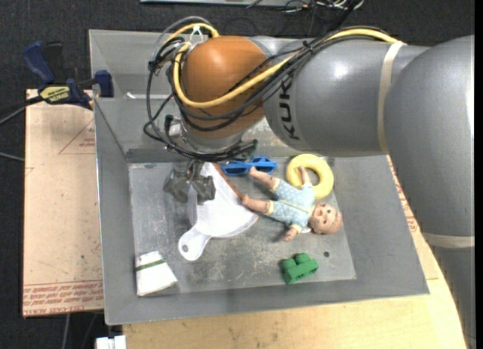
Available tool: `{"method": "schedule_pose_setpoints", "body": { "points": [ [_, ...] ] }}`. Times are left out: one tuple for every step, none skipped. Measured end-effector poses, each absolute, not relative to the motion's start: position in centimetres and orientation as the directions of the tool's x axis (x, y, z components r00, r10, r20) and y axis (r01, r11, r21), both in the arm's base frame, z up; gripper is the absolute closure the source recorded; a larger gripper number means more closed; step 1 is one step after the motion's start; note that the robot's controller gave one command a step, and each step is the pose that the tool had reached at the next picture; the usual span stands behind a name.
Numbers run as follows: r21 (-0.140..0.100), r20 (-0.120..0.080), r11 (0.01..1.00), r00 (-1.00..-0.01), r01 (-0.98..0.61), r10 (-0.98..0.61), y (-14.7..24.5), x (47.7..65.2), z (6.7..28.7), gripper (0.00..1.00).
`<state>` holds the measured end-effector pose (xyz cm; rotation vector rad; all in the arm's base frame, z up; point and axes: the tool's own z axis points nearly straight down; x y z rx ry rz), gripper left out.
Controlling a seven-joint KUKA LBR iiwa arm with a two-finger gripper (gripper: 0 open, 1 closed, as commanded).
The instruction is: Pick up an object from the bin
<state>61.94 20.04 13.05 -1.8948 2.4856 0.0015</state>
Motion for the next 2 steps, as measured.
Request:
{"method": "schedule_pose_setpoints", "body": {
  "points": [
    [-0.005,-0.012,0.265,-0.265,-0.964,-0.964,20.0,61.8,13.8,1.0],
    [-0.007,-0.013,0.266,-0.266,-0.964,-0.964,20.1,61.9,15.2,1.0]
  ]
}}
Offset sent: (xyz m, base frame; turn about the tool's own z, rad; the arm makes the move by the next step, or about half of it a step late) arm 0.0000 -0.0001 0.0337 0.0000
